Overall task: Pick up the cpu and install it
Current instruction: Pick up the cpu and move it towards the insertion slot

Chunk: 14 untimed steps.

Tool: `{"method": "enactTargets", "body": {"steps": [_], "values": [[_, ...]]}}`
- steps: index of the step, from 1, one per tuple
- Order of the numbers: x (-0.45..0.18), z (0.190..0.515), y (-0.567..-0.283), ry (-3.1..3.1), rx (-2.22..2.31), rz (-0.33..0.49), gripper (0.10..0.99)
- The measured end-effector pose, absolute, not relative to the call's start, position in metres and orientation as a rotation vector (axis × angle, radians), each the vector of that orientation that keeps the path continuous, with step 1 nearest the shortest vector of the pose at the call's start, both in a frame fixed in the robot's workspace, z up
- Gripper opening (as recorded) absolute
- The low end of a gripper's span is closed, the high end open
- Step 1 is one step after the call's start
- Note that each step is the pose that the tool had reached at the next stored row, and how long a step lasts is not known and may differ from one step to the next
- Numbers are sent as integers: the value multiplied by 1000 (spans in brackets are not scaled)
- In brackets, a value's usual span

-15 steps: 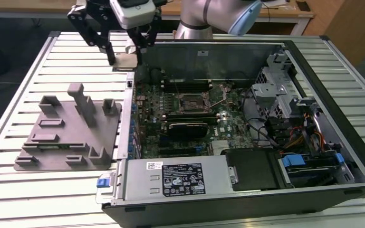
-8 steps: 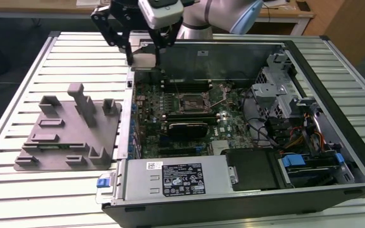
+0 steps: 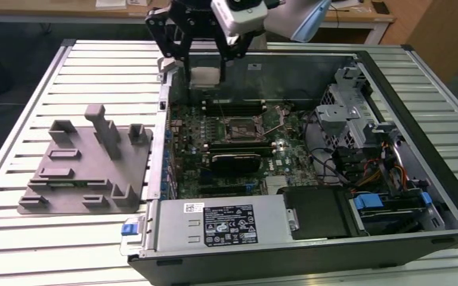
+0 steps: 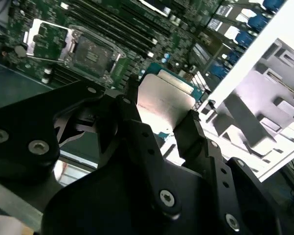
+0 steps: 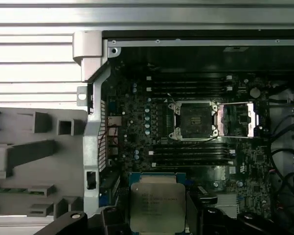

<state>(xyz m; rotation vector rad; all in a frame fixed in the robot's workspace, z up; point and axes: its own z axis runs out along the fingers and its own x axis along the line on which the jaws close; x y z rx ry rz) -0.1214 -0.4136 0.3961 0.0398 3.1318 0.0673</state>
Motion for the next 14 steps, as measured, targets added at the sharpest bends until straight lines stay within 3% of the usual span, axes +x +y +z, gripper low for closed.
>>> {"method": "enactTargets", "body": {"steps": [14], "values": [[-78, 383, -413, 3135, 40, 67, 541]]}}
